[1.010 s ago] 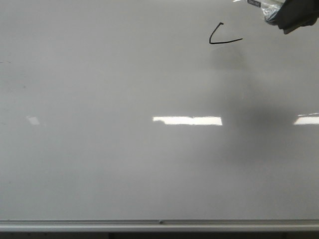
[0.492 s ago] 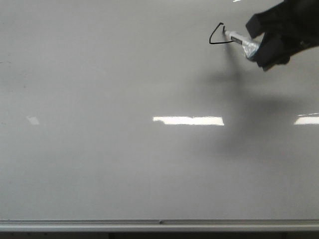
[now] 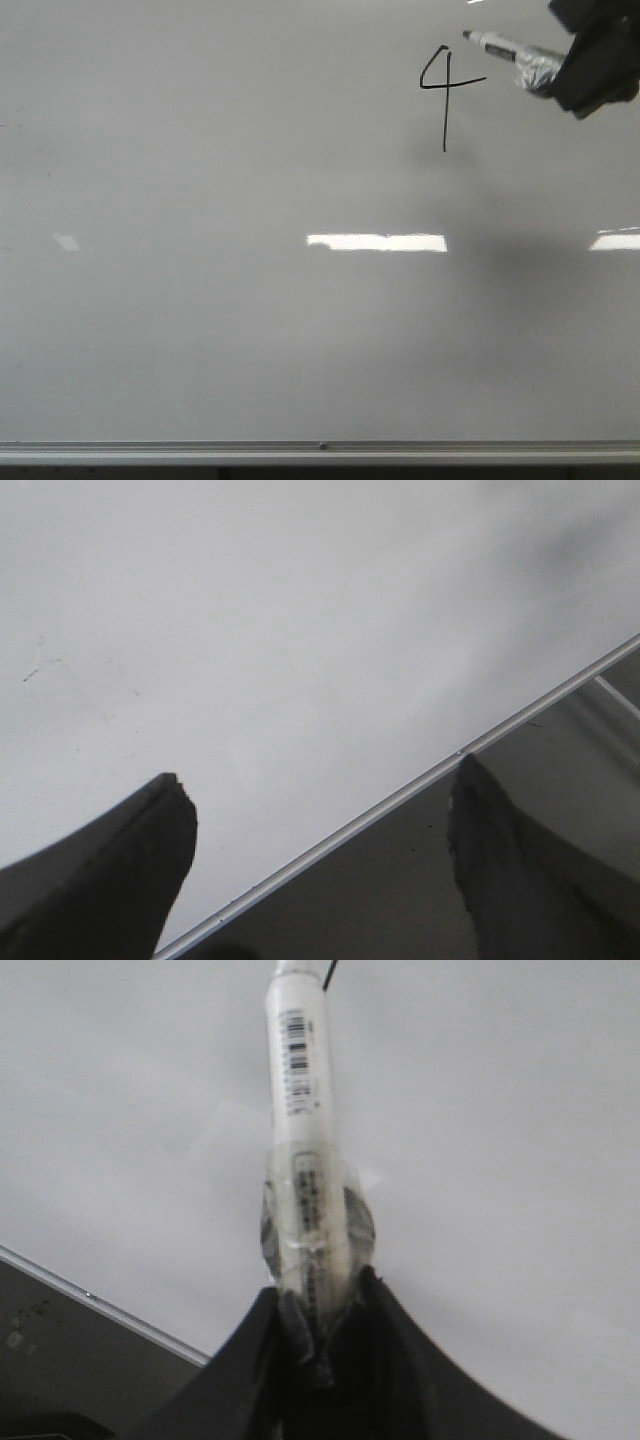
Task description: Write number 4 on whiteboard
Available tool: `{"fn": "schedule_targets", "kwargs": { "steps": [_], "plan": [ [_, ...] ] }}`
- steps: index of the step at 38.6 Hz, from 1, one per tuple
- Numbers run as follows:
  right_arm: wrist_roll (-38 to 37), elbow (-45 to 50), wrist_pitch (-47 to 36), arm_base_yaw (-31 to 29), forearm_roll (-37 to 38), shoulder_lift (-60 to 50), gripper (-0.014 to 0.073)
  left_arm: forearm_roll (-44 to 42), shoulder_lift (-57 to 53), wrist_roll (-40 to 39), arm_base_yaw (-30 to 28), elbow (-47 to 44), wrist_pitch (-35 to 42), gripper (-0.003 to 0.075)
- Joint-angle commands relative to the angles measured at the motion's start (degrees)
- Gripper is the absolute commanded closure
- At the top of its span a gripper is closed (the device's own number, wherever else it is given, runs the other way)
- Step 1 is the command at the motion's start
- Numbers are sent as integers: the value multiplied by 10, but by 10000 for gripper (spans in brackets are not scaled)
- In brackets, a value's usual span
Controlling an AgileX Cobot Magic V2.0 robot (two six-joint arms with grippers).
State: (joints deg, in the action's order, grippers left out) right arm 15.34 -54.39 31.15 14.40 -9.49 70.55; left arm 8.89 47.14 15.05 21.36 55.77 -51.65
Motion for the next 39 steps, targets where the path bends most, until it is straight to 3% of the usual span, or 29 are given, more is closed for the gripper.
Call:
{"fn": "schedule_targets", "kwargs": {
  "steps": [1, 11, 19, 30, 39],
  "plan": [
    [20, -15, 1, -1, 3, -65, 643, 26, -1, 44, -1, 23, 36, 206],
    [199, -15, 161, 47, -6, -169, 643, 188, 38, 267, -1, 35, -17, 206],
    [337, -14, 311, 109, -113, -181, 643, 211, 105, 335, 74, 78, -29, 206],
    [361, -14, 339, 132, -149, -181, 643, 151, 227, 343, 247, 167, -29, 206],
    [361, -14, 339, 132, -149, -181, 643, 150, 320, 343, 325, 239, -43, 206]
  ]
}}
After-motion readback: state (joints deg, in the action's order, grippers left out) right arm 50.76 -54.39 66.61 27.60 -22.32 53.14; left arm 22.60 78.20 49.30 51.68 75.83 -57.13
